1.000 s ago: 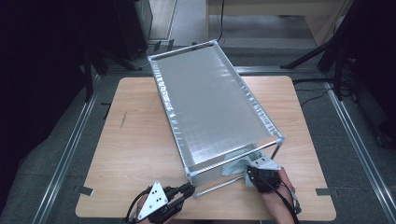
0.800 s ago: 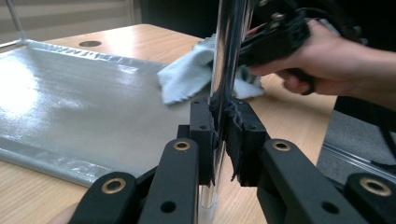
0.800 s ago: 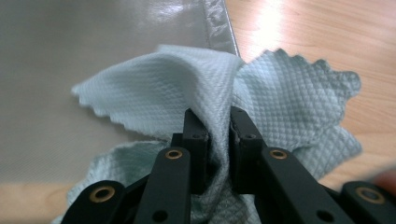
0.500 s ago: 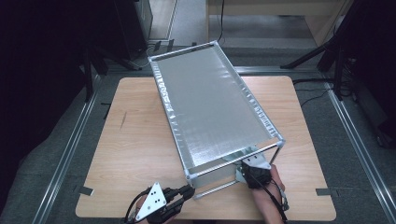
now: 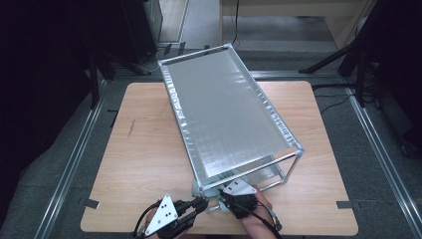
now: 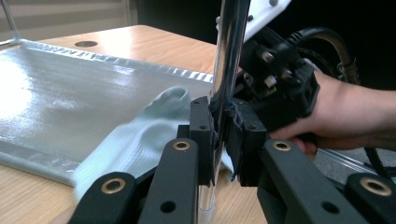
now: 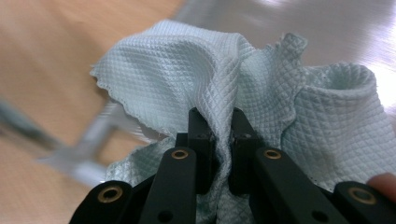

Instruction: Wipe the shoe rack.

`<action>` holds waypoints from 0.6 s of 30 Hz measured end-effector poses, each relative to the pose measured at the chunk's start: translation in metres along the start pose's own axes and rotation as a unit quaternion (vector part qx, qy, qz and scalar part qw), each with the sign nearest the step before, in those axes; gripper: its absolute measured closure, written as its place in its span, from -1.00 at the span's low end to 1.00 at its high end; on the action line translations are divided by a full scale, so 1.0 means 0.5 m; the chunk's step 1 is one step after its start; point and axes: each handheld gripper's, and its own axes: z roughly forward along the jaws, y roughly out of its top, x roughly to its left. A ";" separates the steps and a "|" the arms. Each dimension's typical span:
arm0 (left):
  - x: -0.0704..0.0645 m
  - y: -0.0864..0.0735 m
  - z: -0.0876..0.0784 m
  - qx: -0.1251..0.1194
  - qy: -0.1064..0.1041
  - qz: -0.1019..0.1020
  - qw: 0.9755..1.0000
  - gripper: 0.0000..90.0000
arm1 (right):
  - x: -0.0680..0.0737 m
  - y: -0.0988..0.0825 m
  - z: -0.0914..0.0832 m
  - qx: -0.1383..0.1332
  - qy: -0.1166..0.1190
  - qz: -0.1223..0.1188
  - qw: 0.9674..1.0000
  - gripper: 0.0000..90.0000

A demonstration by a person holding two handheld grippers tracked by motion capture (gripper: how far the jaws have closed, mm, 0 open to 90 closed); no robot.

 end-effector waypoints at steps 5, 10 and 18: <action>-0.003 0.002 0.000 0.005 0.005 -0.007 1.000 0.80 | -0.017 -0.001 -0.002 0.001 0.002 -0.007 1.000 0.86; -0.003 0.003 0.000 0.008 0.006 -0.009 1.000 0.79 | -0.086 -0.013 -0.022 0.005 -0.053 0.023 0.998 0.87; -0.003 0.004 0.001 0.010 0.006 -0.009 1.000 0.80 | -0.192 -0.041 -0.063 0.011 -0.161 0.078 0.984 0.84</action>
